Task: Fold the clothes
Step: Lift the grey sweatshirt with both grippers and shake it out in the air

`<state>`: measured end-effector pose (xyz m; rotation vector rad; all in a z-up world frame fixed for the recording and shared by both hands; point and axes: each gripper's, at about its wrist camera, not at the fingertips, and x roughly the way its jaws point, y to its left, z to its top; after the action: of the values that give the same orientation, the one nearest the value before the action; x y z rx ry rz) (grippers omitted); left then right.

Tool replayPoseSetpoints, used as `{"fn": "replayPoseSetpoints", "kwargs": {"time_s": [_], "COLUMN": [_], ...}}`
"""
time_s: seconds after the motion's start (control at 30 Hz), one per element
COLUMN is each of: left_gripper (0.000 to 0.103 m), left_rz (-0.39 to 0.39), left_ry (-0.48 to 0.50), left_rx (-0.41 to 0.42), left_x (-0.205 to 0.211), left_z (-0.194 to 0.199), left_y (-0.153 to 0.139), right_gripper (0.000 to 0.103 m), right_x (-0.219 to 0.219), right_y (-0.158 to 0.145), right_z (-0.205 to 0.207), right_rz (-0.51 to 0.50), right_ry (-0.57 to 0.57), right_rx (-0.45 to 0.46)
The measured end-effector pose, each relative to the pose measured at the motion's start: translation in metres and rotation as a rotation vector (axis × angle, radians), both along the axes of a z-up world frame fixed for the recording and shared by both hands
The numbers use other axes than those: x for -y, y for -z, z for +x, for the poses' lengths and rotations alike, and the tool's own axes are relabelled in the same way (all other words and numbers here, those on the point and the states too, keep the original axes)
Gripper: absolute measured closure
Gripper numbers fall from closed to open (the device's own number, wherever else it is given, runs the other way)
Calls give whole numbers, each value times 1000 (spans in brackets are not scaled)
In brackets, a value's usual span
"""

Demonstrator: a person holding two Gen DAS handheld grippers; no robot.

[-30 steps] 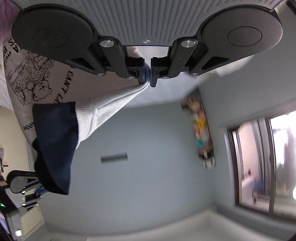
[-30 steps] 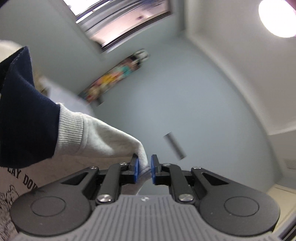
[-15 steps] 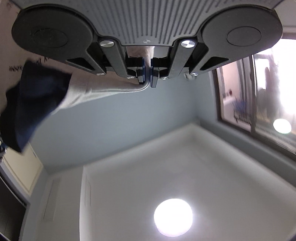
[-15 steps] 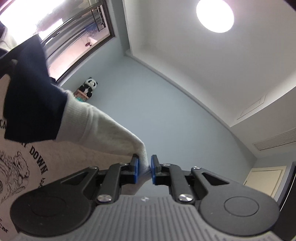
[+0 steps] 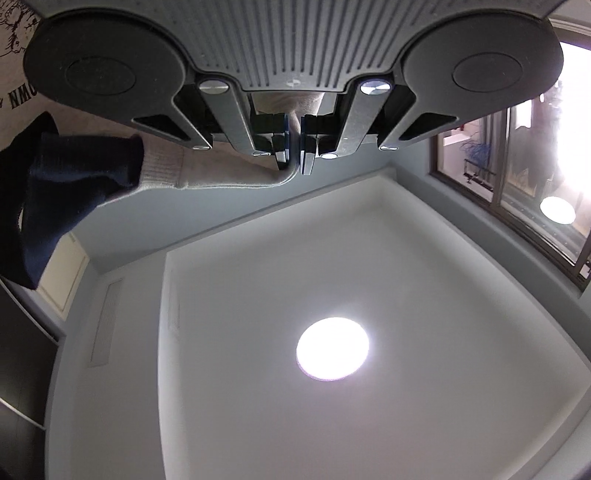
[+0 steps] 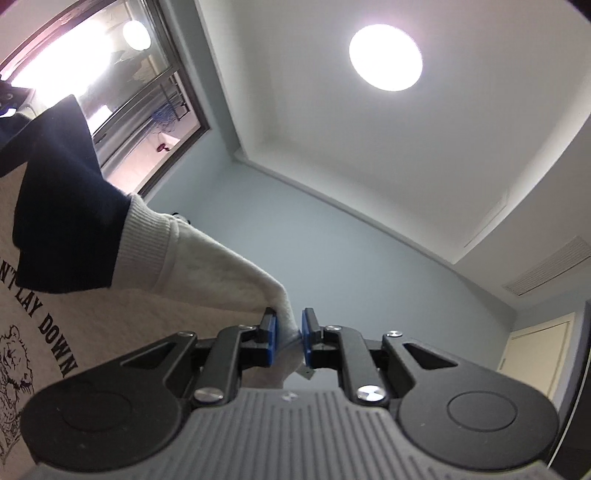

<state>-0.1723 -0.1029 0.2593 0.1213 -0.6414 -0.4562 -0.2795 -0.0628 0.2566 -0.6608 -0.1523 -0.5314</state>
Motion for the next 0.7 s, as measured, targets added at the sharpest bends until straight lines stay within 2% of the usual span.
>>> {"fn": "replayPoseSetpoints", "kwargs": {"time_s": [0.1, 0.2, 0.4, 0.6, 0.7], "left_gripper": [99, 99, 99, 99, 99], "left_rz": [44, 115, 275, 433, 502], "left_ry": [-6, -17, -32, -16, -18], "left_rx": [-39, -109, -256, -408, -458], "left_x": [10, 29, 80, 146, 182], "left_z": [13, 41, 103, 174, 210], "left_y": [8, 16, 45, 97, 119], "right_gripper": [87, 87, 87, 87, 87], "right_x": [3, 10, 51, 111, 147], "right_y": [8, 24, 64, 110, 138], "right_z": [-5, -1, 46, 107, 141], "right_rz": [23, 62, 171, 297, 368], "right_ry": [7, 17, 31, 60, 80], "right_rx": [-14, -66, -151, -252, -310]}}
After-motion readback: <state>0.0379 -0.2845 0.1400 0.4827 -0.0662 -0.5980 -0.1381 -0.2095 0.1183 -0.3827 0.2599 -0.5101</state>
